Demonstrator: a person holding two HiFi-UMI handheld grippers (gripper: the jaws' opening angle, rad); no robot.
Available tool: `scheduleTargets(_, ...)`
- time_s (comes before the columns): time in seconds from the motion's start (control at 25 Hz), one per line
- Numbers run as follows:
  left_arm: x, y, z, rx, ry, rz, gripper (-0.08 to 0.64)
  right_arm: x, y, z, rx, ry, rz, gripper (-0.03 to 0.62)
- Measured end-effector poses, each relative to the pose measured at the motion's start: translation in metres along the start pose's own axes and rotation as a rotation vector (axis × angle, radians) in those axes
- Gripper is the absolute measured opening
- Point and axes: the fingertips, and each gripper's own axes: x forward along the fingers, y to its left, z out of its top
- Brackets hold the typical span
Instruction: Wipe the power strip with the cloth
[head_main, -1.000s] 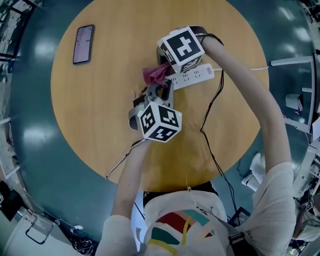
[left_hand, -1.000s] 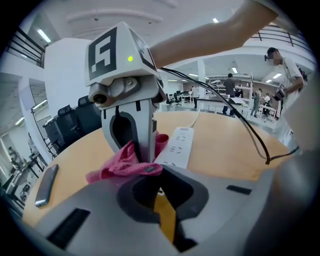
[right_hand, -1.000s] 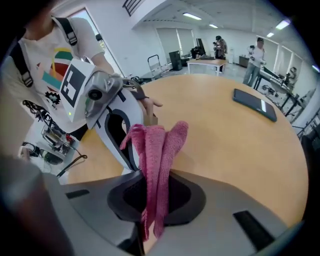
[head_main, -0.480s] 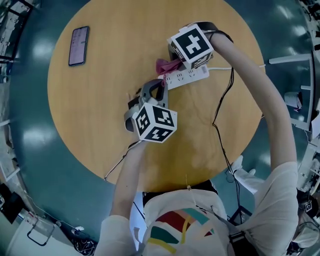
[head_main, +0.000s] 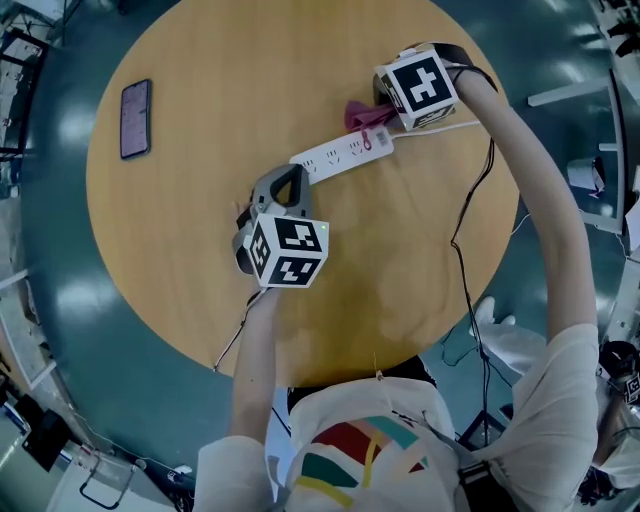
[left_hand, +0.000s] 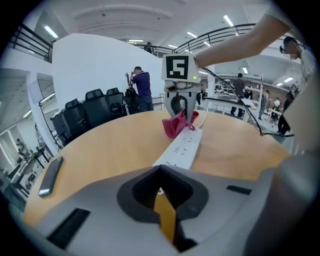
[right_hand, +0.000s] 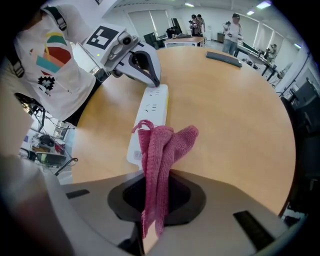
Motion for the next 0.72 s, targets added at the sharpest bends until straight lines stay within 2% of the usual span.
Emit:
scheduleTargets(0.04,0.0,-0.002,0.002,0.002,0.003,0.004,0.041,-0.003,-0.002,-0.005,0.046,-0.026,-0.033,0.038)
scheduleTargets(0.12,0.0,-0.005,0.005,0.01,0.008,0.008,0.041,-0.016,-0.012,-0.009,0.244,-0.15,-0.134,0.038)
scheduleTargets(0.2,0.0,-0.007,0.004,0.019,0.013,0.003,0.041,-0.034,-0.019,-0.015,0.539,-0.307,-0.222,0.04)
scheduleTargets(0.32,-0.001,-0.009,0.003,0.036,0.022,-0.005,0.041,-0.051,-0.017,-0.032,0.995,-0.508,-0.269,0.039)
scheduleTargets(0.4,-0.002,-0.009,0.003,0.045,0.026,-0.004,0.041,-0.053,-0.013,-0.039,1.205,-0.62,-0.266,0.039)
scheduleTargets(0.52,-0.003,-0.01,0.0,0.05,0.029,-0.004,0.041,-0.043,-0.004,-0.036,1.362,-0.719,-0.213,0.04)
scheduleTargets(0.72,-0.004,-0.01,0.002,0.063,0.04,0.001,0.041,-0.021,0.014,-0.023,1.415,-0.676,-0.171,0.04)
